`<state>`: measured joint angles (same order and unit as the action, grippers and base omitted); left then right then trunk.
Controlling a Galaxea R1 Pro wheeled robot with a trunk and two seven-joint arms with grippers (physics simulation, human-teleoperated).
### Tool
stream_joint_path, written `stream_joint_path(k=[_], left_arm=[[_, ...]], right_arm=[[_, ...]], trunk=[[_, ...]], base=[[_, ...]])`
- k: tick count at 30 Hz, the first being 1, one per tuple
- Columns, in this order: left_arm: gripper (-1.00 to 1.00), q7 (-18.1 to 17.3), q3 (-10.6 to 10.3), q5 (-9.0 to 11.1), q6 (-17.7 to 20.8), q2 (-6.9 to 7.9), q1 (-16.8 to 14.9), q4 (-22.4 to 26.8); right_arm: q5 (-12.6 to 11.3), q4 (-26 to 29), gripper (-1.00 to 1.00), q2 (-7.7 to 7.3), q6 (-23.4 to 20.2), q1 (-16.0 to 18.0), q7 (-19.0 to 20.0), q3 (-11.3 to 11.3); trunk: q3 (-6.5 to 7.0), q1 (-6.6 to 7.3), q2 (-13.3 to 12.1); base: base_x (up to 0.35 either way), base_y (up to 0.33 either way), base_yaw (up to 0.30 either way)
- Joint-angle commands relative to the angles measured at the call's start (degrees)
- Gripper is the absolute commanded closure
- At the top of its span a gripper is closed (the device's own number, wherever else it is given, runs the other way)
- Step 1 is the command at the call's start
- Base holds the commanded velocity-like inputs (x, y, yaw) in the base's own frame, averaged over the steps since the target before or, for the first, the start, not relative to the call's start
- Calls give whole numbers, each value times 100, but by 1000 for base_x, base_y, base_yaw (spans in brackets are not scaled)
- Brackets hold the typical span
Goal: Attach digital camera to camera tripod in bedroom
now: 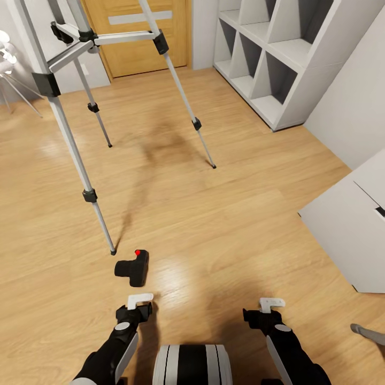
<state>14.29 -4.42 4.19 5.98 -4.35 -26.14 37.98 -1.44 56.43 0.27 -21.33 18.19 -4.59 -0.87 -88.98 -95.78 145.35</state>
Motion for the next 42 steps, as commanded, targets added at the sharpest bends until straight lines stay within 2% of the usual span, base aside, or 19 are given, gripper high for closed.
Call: stream_joint_path(k=[1,21,42], left_arm=[[-100,47,-46,43,28,5,0,10],[-100,48,-110,43,27,12,1,6],[-100,50,-121,60,26,13,0,-1]], right_arm=[[-15,9,-100,-1,-31,1,-33,-9],[-14,9,-100,-1,-29,1,-33,-9],[-17,9,-100,-1,-29,1,-33,-9]], trunk=[[-3,1,1],[-3,1,1],[-3,1,1]], base=[[0,0,0],[1,0,0],[78,0,0]])
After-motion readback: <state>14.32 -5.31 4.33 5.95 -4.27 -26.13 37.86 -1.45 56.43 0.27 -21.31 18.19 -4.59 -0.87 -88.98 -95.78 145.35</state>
